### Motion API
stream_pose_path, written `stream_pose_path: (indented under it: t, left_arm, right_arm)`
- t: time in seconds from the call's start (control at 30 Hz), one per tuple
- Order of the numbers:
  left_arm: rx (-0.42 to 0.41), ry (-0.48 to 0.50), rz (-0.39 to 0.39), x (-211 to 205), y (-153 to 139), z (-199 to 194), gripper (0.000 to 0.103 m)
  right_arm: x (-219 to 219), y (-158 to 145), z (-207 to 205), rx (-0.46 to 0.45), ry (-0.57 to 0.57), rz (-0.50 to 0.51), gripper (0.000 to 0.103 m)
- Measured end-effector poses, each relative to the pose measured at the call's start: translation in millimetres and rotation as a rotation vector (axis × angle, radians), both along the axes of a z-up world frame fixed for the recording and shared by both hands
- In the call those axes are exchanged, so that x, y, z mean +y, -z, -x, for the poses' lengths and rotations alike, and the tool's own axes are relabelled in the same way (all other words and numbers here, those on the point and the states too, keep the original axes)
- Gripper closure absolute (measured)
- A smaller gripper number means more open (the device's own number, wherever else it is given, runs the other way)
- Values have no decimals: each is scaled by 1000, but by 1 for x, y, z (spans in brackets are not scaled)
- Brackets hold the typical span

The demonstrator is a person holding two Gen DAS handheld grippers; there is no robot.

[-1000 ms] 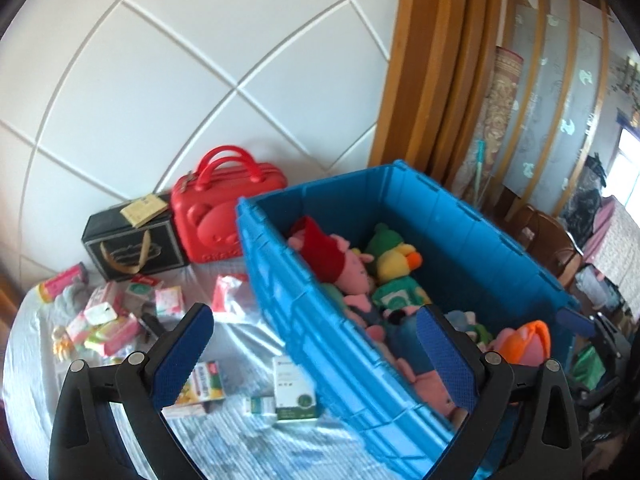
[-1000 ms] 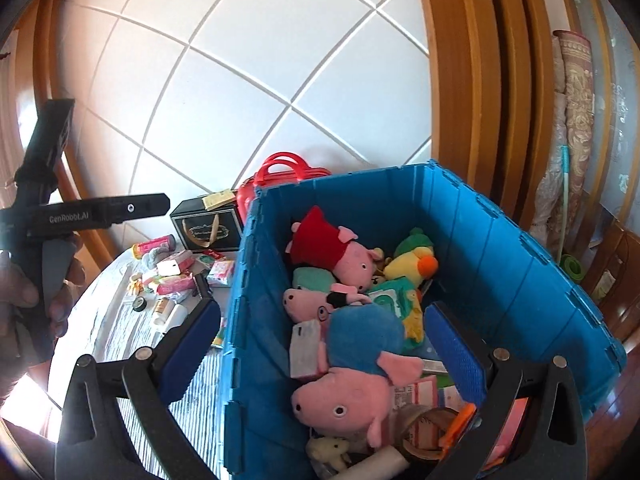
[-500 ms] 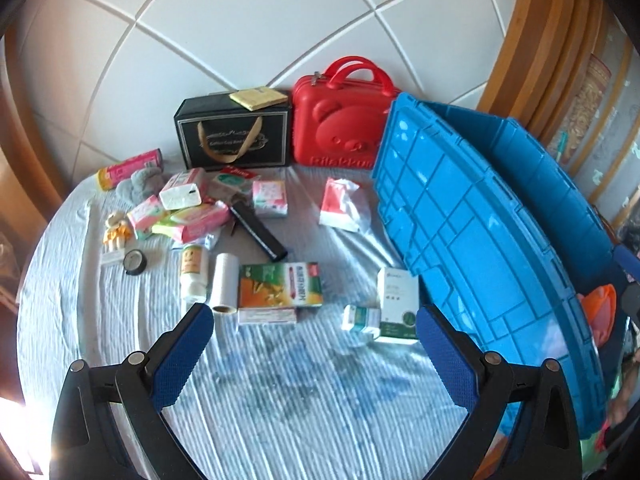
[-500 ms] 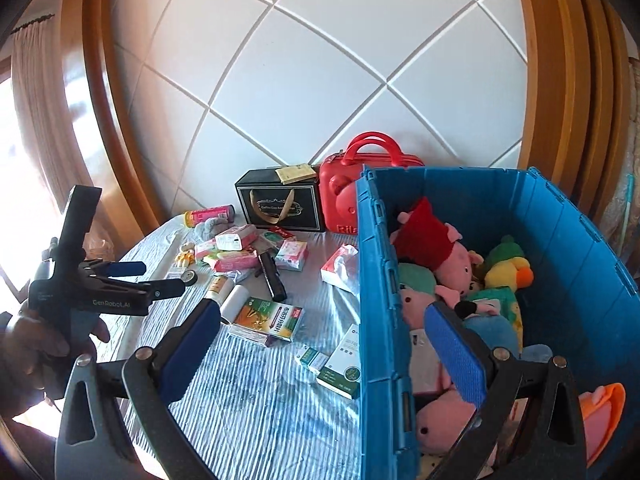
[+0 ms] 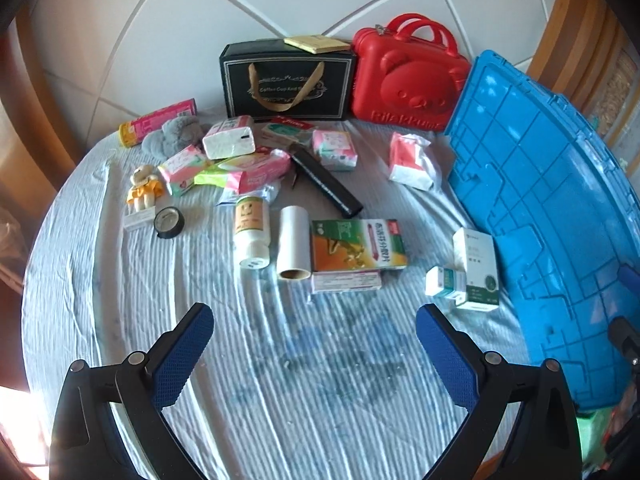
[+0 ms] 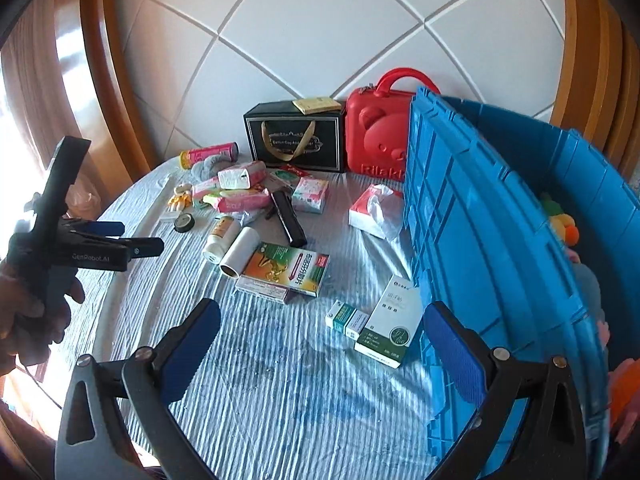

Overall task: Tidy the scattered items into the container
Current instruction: 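Move both tools back over the table toward the remaining items, then grasp white pill bottle with left tool while right tool reaches toward medicine box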

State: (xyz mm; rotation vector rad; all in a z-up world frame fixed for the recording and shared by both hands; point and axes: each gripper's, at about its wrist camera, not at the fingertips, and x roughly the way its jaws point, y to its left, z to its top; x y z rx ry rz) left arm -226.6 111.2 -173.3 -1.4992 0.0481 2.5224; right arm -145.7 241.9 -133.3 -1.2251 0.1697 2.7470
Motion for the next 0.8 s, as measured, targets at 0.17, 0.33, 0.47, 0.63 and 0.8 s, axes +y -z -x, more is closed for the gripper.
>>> stream_pose_path:
  t: [0.17,0.33,0.47,0.63,0.8]
  left_arm:
    - [-45,-42,26,-26,39,27,1]
    - [-58,-81,40,-41,71,64,1]
    - [-78,-106,45,-45,98,96,1]
    - [-98,-116,48,-44,129,131,1]
    - [-142,-131,71,-46,162,157,1]
  right_arm:
    - [-6,43,18,-71,20,28,0]
    - [-15,65,30,-103,25,34,0]
    - [-19,83,39,-120,17,12,0]
    - [-9,121,62,-153,40,-15,0]
    - [11,163,98,-232,26,-68,0]
